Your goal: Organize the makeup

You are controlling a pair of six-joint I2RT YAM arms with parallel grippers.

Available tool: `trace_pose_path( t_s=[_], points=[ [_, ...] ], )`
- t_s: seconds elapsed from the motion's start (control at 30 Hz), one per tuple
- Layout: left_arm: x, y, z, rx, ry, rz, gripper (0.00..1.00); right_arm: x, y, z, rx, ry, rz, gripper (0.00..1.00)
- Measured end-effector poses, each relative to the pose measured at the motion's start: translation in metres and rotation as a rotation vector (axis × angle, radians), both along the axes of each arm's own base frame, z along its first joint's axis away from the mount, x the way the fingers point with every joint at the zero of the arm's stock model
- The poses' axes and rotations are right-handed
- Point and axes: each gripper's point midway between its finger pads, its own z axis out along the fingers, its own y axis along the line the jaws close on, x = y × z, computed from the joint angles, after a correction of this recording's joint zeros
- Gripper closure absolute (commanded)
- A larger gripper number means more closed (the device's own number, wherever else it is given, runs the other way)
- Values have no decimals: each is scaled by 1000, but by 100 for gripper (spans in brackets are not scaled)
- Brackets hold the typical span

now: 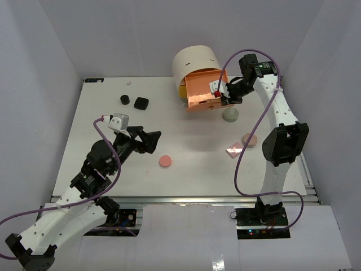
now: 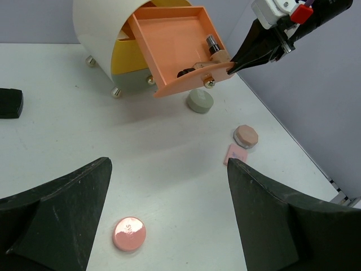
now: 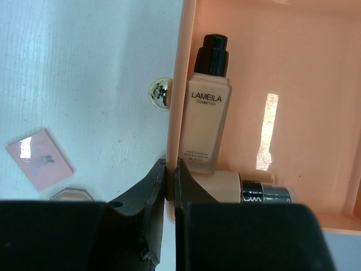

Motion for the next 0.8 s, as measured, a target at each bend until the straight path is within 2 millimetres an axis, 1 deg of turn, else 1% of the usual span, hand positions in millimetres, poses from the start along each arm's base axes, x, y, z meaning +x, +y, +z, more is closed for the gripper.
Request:
trace_pose_path(
  t_s=[0.17,0.23,0.4,0.47,0.57,0.63,0.73,0.8],
  points=[
    [5,-4,-6,19,10,0,5,-4,5,-3,21,3,40,92],
    [10,-7,-10,35,14,0,5,-5,10,-2,42,-6,67,92],
    [31,-23,-22,86,26,-2,4,-8,21,0,84,-14,108,92],
    [41,-31,-23,104,24,-2,4,-9,24,0,97,-11,117,92],
    [59,-44,-13,115,1,-2,3,-10,27,0,109,-9,122,92],
    [71,-50,-2,113,-24,-2,2,-11,28,-4,117,-8,129,92],
    [92,-53,15,100,-59,16,2,-18,27,-20,112,27,137,92],
    [107,-50,24,89,-77,37,2,-23,25,-31,104,60,137,92]
  ],
)
